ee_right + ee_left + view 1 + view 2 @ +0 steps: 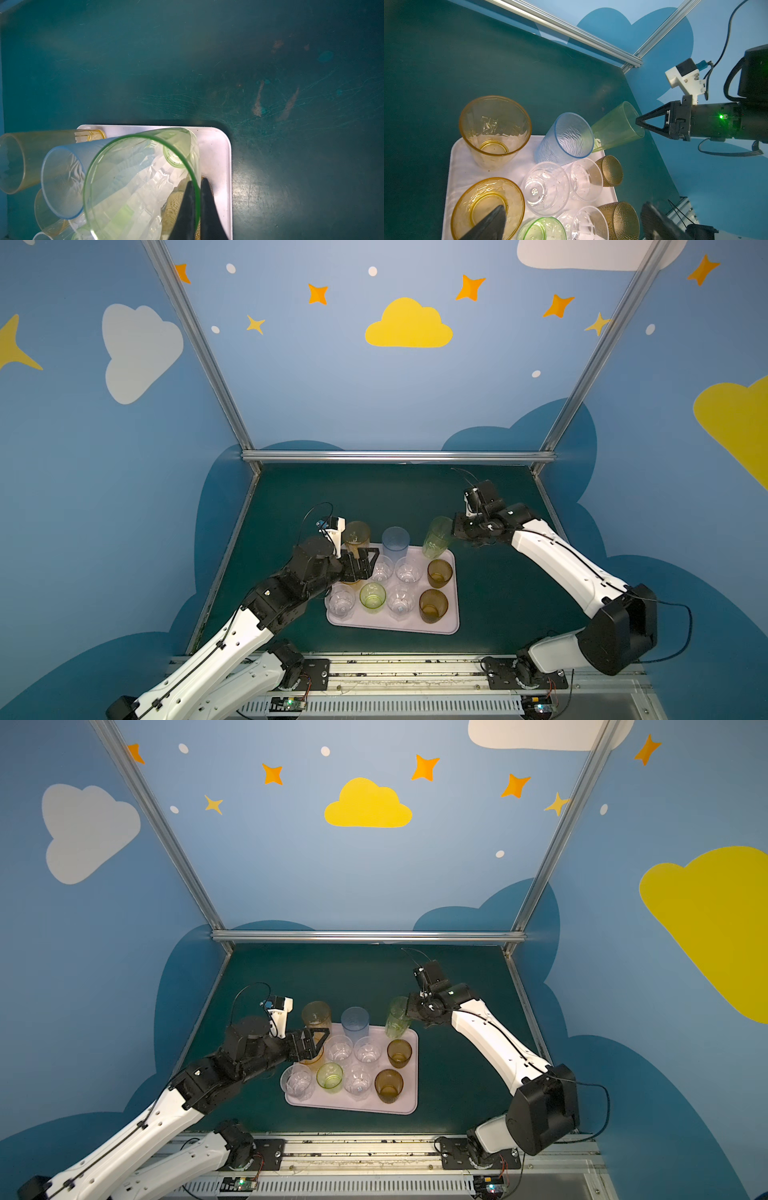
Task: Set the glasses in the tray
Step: 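Lift the green glass and carry it over the tray with the right gripper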
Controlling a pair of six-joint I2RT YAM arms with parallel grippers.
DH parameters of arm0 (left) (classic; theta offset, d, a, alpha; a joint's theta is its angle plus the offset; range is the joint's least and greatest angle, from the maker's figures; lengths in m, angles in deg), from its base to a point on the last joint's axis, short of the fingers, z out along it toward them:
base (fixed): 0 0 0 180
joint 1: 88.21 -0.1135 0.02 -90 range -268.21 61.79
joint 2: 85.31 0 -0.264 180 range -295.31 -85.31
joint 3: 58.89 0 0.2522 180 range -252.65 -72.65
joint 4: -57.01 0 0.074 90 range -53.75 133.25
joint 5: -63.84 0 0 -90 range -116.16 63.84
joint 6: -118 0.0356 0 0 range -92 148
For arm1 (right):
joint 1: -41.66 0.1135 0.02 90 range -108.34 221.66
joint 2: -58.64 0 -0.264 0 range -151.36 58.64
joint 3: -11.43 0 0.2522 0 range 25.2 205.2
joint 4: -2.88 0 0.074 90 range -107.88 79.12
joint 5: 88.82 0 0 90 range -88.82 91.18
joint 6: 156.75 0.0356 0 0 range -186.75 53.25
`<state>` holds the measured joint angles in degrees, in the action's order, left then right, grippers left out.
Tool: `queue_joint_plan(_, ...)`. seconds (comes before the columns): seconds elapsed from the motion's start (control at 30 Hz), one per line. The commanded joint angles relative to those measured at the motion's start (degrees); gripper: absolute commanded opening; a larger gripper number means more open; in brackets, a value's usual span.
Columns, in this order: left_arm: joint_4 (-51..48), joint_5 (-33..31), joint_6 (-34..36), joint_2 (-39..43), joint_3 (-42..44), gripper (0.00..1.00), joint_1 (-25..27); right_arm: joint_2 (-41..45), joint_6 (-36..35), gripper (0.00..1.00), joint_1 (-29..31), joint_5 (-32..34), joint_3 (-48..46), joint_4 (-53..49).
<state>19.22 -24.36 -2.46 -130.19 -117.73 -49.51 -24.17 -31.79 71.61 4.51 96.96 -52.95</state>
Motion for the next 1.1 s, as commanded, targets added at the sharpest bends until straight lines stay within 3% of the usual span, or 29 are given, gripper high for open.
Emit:
queue_joint_plan(0.0, -0.26, -1.01, 0.57, -0.32, 0.17, 1.0, 0.02, -0.86, 0.55, 0.0, 1.0, 2.04, 0.64, -0.4)
queue_joint_plan(1.07, 1.01, -1.62, 1.0, -2.9, 0.61, 1.0, -0.09, -11.12, -0.08, 0.0, 8.54, 6.95, 6.73, -4.65)
